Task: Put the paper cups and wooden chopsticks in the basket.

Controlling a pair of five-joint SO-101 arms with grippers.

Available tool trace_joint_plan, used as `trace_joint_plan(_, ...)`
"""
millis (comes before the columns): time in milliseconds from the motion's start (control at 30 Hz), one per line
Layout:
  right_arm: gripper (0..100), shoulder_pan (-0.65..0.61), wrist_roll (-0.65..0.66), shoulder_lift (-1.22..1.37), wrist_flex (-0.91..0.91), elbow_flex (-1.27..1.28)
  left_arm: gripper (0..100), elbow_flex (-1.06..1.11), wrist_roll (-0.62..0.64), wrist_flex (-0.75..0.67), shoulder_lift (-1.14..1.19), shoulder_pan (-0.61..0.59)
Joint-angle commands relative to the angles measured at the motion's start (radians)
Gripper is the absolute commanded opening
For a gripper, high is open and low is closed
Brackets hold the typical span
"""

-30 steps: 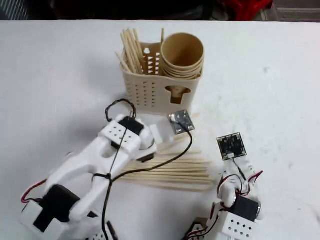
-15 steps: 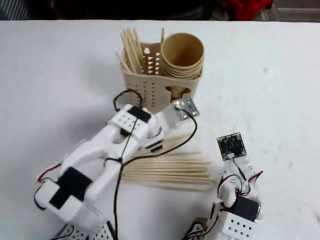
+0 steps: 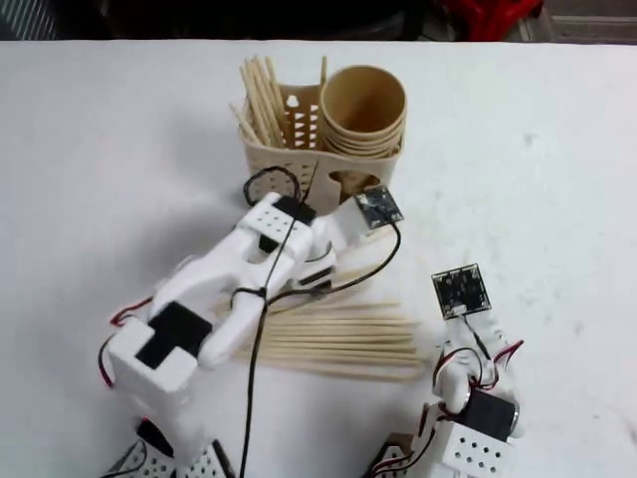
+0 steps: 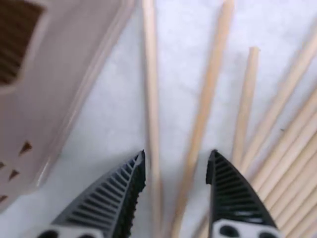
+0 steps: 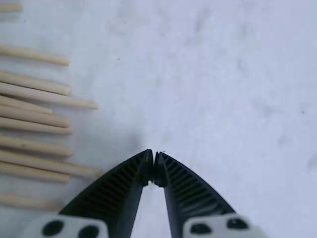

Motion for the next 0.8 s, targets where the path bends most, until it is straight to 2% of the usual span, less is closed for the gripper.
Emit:
trace_joint_plan(0, 1.5, 0.005, 0.006, -0.008, 0.004, 0.006, 13, -0.078, -0.008, 0.043, 0.036, 0.004)
trace_joint_plan(100, 1.5, 0.005, 0.006, -0.008, 0.004, 0.006, 7, -0.077, -0.011, 0.046, 0.035, 0.004)
trace_joint_plan(200, 1.5, 0.005, 0.006, -0.008, 0.004, 0.006, 5, -0.074, -0.049, 0.049, 0.031, 0.005)
trace_joint_plan(433, 1.5, 0.005, 0.006, -0.008, 0.004, 0.006, 2, -0.084, -0.048, 0.100, 0.001, 0.007)
trace_joint_plan(767, 1.5, 0.005, 0.006, -0.008, 0.004, 0.006, 2, -0.063, -0.048, 0.290, -0.410, 0.012)
